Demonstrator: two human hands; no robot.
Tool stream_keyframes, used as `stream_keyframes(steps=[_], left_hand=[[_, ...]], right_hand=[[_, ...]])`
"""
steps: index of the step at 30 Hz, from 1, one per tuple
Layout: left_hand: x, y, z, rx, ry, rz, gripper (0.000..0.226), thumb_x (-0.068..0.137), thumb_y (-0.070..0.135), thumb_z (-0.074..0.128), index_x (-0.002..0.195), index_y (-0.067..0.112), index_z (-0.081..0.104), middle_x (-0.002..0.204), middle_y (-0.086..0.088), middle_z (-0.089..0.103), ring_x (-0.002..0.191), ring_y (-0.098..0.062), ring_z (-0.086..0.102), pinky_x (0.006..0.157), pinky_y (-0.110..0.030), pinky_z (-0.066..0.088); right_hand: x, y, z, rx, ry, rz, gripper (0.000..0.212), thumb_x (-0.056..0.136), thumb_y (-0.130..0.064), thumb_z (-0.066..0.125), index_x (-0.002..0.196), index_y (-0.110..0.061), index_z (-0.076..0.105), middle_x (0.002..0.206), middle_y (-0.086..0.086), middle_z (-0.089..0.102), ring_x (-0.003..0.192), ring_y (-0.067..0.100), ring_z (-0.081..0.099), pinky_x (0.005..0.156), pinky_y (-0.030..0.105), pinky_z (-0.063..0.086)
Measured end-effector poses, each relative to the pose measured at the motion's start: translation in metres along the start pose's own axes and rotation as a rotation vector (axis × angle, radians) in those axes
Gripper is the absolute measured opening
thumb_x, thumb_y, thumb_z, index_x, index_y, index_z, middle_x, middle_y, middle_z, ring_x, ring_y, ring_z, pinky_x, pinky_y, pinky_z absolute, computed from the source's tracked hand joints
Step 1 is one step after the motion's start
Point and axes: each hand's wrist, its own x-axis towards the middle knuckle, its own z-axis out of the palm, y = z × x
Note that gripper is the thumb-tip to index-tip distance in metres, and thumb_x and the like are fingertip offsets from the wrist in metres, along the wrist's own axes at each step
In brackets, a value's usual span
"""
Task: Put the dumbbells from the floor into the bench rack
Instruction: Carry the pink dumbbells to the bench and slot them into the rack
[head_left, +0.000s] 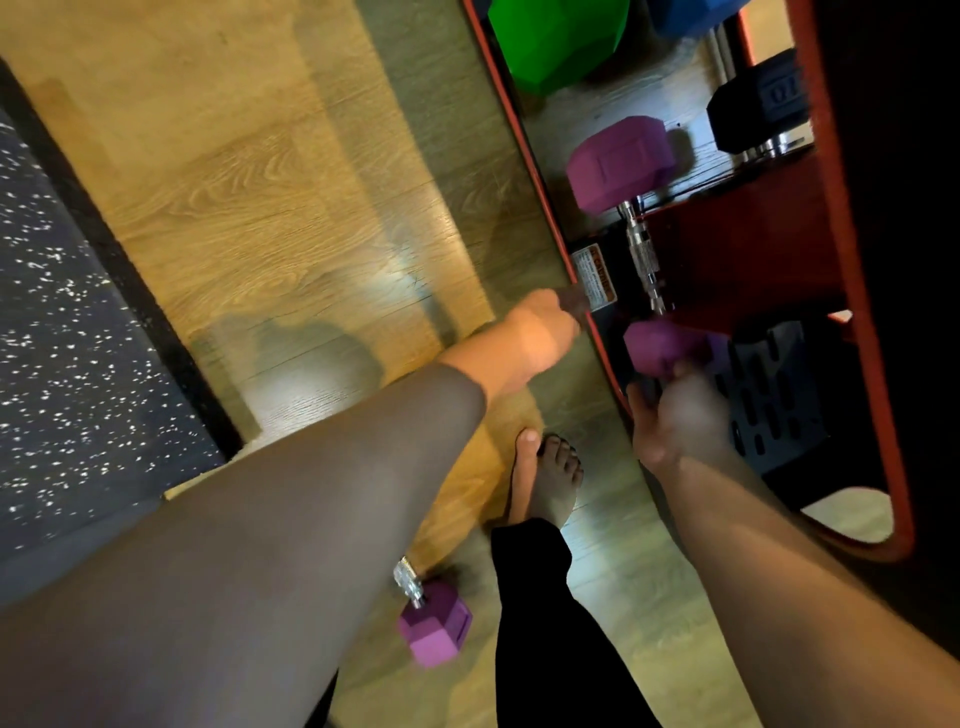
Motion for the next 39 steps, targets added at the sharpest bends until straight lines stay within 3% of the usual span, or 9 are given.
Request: stream_keyframes(steps=[3, 7, 12, 16, 21, 24, 27, 33, 39], left_hand=[[-0.030, -0.012, -0.023, -0.086, -0.023, 0.003, 0.054, 0.095, -0.012, 0.040, 0.148, -0.002, 0.030, 0.144, -0.016, 0.046, 0.133, -0.024, 0.045, 0.111, -0.032, 0.032], [-0.084, -0.024, -0.056, -0.014, -0.040, 0.036, 0.058, 0.095, -0.013, 0.037, 0.150, 0.002, 0.027, 0.152, -0.011, 0.038, 0.140, -0.016, 0.037, 0.111, -0.022, 0.027], [-0.145, -0.037, -0.099, 0.154, -0.025, 0.063, 0.045, 0.095, -0.009, 0.044, 0.137, 0.005, 0.047, 0.136, -0.010, 0.057, 0.084, -0.006, 0.054, 0.059, -0.009, 0.039], [-0.198, -0.054, -0.121, 0.326, -0.019, 0.033, 0.036, 0.095, 0.008, 0.056, 0.130, 0.016, 0.056, 0.124, 0.000, 0.066, 0.108, -0.013, 0.060, 0.081, -0.025, 0.044], [-0.250, -0.083, -0.128, 0.509, -0.097, 0.008, 0.027, 0.094, 0.017, 0.059, 0.120, 0.025, 0.058, 0.121, 0.005, 0.066, 0.116, -0.012, 0.058, 0.092, -0.027, 0.044], [-0.264, -0.106, -0.124, 0.505, -0.097, 0.008, 0.026, 0.095, 0.014, 0.059, 0.120, 0.018, 0.059, 0.110, 0.005, 0.066, 0.108, -0.009, 0.060, 0.100, -0.023, 0.043], [-0.261, -0.134, -0.120, 0.607, -0.056, 0.035, 0.024, 0.096, 0.012, 0.056, 0.120, 0.015, 0.060, 0.099, 0.007, 0.061, 0.086, -0.003, 0.056, 0.072, -0.001, 0.041], [-0.217, -0.203, -0.128, 0.928, 0.080, 0.121, 0.036, 0.088, 0.018, 0.065, 0.123, 0.016, 0.060, 0.123, -0.003, 0.061, 0.112, -0.022, 0.058, 0.089, -0.026, 0.043], [-0.151, -0.263, -0.134, 1.142, 0.168, 0.058, 0.070, 0.076, 0.025, 0.077, 0.137, 0.017, 0.044, 0.133, -0.008, 0.048, 0.120, -0.024, 0.050, 0.097, -0.033, 0.039]], right_hand=[[-0.031, 0.004, 0.000, -0.225, 0.125, -0.060, 0.027, 0.101, -0.018, 0.044, 0.117, 0.002, 0.056, 0.115, 0.019, 0.062, 0.098, 0.027, 0.065, 0.079, 0.033, 0.051], [-0.095, 0.015, 0.003, -0.036, 0.075, 0.006, 0.021, 0.095, -0.023, 0.056, 0.075, -0.017, 0.053, 0.073, 0.000, 0.055, 0.063, 0.016, 0.057, 0.055, 0.028, 0.050], [-0.155, 0.039, -0.004, 0.035, -0.062, 0.049, 0.007, 0.097, -0.022, 0.051, 0.099, -0.018, 0.057, 0.086, 0.008, 0.058, 0.064, 0.021, 0.055, 0.057, 0.031, 0.048], [-0.200, 0.072, -0.027, 0.054, -0.100, 0.039, 0.028, 0.100, -0.023, 0.045, 0.128, -0.020, 0.051, 0.108, -0.001, 0.057, 0.072, 0.019, 0.055, 0.060, 0.027, 0.049], [-0.243, 0.139, -0.075, 0.031, -0.027, 0.067, 0.019, 0.100, -0.019, 0.042, 0.118, -0.019, 0.051, 0.135, 0.012, 0.053, 0.066, 0.020, 0.053, 0.062, 0.031, 0.047], [-0.251, 0.184, -0.102, -0.006, -0.005, 0.121, 0.013, 0.099, -0.020, 0.045, 0.111, -0.018, 0.050, 0.122, 0.009, 0.058, 0.072, 0.024, 0.054, 0.066, 0.035, 0.047], [-0.243, 0.229, -0.119, -0.075, -0.024, 0.153, 0.019, 0.100, -0.023, 0.048, 0.116, -0.014, 0.051, 0.092, -0.003, 0.057, 0.071, 0.021, 0.055, 0.063, 0.032, 0.046], [-0.188, 0.310, -0.132, -0.317, 0.000, 0.175, 0.007, 0.092, -0.023, 0.058, 0.092, -0.017, 0.053, 0.086, 0.008, 0.058, 0.071, 0.023, 0.055, 0.064, 0.037, 0.051], [-0.126, 0.369, -0.122, -0.470, -0.030, 0.174, 0.070, 0.077, -0.027, 0.075, 0.133, -0.010, 0.038, 0.110, 0.008, 0.053, 0.103, 0.031, 0.060, 0.091, 0.050, 0.053]])
